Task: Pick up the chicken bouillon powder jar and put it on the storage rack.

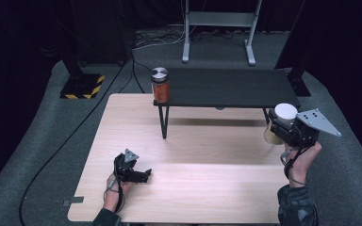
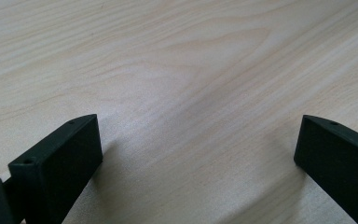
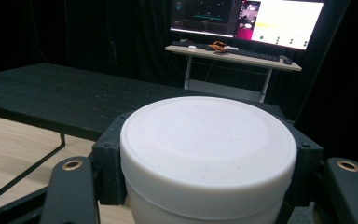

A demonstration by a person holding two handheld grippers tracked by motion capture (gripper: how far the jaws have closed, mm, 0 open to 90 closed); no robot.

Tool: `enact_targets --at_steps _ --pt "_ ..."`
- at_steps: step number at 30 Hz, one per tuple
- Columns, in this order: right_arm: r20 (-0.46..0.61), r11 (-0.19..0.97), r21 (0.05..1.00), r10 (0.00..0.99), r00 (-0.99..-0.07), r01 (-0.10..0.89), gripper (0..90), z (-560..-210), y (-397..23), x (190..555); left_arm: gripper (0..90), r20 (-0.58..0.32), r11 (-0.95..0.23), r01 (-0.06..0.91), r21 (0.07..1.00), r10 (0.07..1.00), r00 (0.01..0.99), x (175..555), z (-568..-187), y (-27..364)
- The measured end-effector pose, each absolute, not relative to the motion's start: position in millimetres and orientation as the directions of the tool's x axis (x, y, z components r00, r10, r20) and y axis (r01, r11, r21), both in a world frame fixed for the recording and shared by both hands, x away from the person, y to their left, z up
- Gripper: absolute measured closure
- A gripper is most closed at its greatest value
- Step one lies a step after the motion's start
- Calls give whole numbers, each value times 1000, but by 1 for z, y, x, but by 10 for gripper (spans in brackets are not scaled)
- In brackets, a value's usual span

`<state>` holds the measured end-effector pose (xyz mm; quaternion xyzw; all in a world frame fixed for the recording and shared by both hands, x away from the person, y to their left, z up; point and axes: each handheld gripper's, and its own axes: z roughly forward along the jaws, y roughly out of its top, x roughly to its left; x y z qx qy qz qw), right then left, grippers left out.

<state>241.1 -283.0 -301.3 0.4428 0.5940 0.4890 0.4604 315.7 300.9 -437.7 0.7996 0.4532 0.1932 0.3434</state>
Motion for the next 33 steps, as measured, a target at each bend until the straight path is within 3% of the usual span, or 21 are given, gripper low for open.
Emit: enact_targets --at_steps 33 --pt "-136 146 984 986 -94 106 327 -258 -297 291 3 0 -355 592 724 857 515 316 -438 301"
